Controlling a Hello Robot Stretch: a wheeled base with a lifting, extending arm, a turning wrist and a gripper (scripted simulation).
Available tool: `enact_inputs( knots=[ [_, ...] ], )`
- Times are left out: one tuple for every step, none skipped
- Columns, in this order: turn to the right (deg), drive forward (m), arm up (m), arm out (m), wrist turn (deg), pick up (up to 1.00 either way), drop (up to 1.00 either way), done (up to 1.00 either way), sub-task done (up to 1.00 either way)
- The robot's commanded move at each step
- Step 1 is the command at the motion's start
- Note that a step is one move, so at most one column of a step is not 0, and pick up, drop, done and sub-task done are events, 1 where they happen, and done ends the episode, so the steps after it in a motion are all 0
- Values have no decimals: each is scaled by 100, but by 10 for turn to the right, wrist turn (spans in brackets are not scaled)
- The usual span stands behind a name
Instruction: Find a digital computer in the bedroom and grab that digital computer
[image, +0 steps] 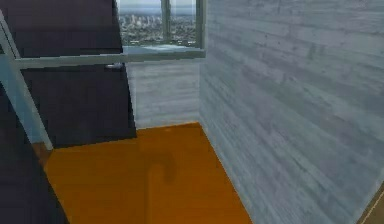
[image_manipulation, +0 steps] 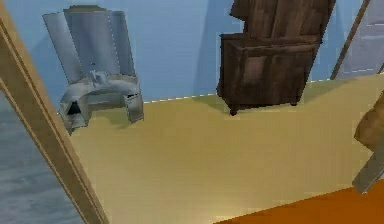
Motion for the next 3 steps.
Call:
enact_inputs(
  knots=[
    [0,55,0,0,0,0,0,0,0],
    [-450,0,0,0,0,0,0,0,0],
    [-390,0,0,0,0,0,0,0,0]
  ],
)
